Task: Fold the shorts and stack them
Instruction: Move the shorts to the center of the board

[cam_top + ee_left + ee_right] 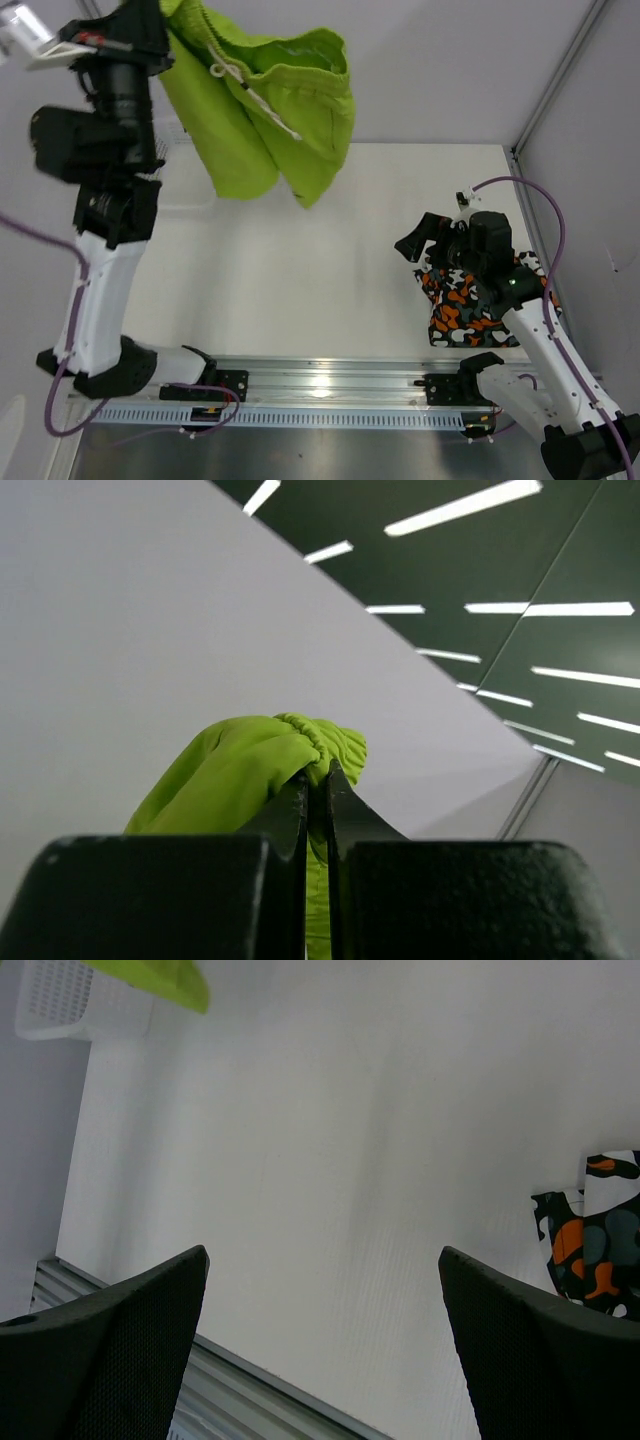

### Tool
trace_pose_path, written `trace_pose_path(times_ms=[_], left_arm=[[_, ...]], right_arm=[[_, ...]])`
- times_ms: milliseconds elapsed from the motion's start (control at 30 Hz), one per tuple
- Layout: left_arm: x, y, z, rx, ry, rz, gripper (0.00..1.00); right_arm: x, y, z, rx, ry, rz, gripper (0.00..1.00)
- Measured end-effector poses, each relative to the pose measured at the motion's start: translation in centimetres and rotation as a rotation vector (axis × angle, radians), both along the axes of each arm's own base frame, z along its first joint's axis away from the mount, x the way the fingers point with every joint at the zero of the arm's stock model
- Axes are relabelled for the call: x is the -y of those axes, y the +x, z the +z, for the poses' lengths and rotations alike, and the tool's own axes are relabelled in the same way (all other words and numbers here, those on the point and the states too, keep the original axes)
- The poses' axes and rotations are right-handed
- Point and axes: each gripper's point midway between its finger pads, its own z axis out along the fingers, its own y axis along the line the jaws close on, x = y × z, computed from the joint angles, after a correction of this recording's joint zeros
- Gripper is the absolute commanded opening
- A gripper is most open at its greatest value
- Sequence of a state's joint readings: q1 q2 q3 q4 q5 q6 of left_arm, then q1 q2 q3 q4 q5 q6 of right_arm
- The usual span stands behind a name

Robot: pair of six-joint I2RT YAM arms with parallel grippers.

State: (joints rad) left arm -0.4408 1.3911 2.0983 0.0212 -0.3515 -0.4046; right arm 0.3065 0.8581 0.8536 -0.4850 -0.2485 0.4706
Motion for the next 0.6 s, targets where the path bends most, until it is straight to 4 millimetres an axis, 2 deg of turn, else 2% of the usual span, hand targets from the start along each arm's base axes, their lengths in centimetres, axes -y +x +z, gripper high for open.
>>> trace_pose_path(times_ms=[133, 300, 367, 433, 600], left_arm=[[-3.8, -7.0, 1.9, 0.117, -0.073, 0.026, 0.00], [-6.9, -12.8, 0.9, 0.191, -0.138, 0.026, 0.00], [-7.6, -14.2, -0.3, 0.198, -0.159, 0.020, 0.00], [-7.9, -14.7, -1.7, 0.187, -0.167, 0.013, 0.00], [-7.4, -13.8, -3.9, 0.143, -0.178, -0.012, 0.00]], right_arm=[[0.2, -0.2, 0.2, 0.001, -0.003, -0.005, 0.99], [0.2, -0.3, 0.3, 0.002, -0.003, -0.008, 0.99], [0.2, -0.3, 0.3, 0.004, -0.002, -0.008, 0.99], [0.2, -0.3, 0.4, 0.003, 0.000, -0.009, 0.99], [0.2, -0.3, 0.4, 0.002, 0.003, -0.010, 0.99]])
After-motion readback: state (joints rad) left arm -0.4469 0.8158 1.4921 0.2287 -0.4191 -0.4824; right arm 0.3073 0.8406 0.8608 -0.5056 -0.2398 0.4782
